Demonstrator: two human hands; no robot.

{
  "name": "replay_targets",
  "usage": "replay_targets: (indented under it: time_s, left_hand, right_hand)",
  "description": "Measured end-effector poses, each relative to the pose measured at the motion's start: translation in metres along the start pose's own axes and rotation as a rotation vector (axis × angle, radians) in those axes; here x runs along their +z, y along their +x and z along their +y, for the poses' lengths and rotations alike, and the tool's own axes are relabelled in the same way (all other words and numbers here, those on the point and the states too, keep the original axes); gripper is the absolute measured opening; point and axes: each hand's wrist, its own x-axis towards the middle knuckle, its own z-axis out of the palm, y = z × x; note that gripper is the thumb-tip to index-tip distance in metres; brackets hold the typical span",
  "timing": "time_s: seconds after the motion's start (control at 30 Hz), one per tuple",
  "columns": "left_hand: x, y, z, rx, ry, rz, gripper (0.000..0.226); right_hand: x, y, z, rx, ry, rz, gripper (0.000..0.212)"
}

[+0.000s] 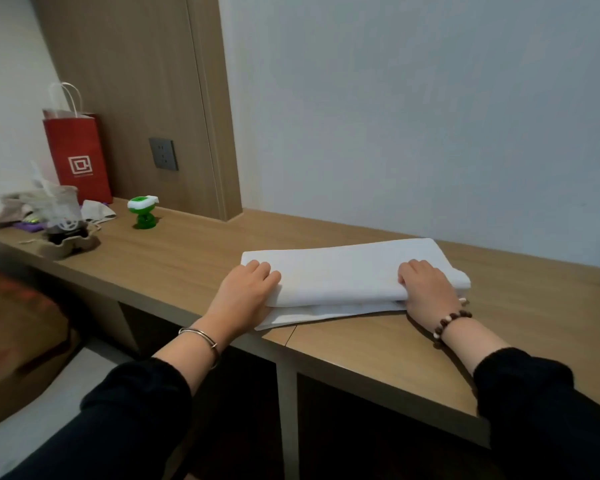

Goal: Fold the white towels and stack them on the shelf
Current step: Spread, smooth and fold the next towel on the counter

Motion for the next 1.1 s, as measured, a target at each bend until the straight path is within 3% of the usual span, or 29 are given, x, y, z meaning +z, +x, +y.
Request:
replay_targets:
  time_s: [0.13,0.2,0.43,0.57,0.67,0.83,1.03,1.1]
  left_hand:
    - [-0.005,-0.006,-0.001,-0.033,-0.137,0.112,0.005]
    - [-0.009,-0.005,0.001,-0.015,-0.169,0.161,0.013]
    - [-0.017,-0.02,0.017,0.095,-0.22,0.134,0.006]
    - [-0.013,-0.035,0.032,0.102,-0.309,0.064,0.019]
    - [-0.011,-0.041,0.036,0.048,-0.365,0.046,0.024]
    - [-0.013,-0.045,0.036,0.015,-0.434,0.028,0.024]
    - [-0.008,-0.057,0.023,0.024,-0.323,0.049,0.035]
    - [-0.006,-0.052,0.018,-0.078,-0.286,0.076,0.034]
  right_hand:
    - [0.002,0.004,-0.002,0.062,-0.011,-0.136,0.028]
    - [0.003,0.004,-0.004,0.114,0.001,-0.145,0.027]
    - [0.006,0.007,-0.006,0.209,-0.036,-0.229,0.026]
    - [0.0,0.009,-0.01,0.225,-0.065,-0.279,0.023]
    - [-0.014,0.01,-0.02,0.146,-0.034,-0.328,0.028]
    - [-0.017,-0.001,-0.091,-0.363,0.217,-0.255,0.049]
    - [0.004,-0.002,-0.115,-0.32,0.289,-0.303,0.059]
    - [0.007,0.005,-0.119,-0.295,0.276,-0.304,0.059]
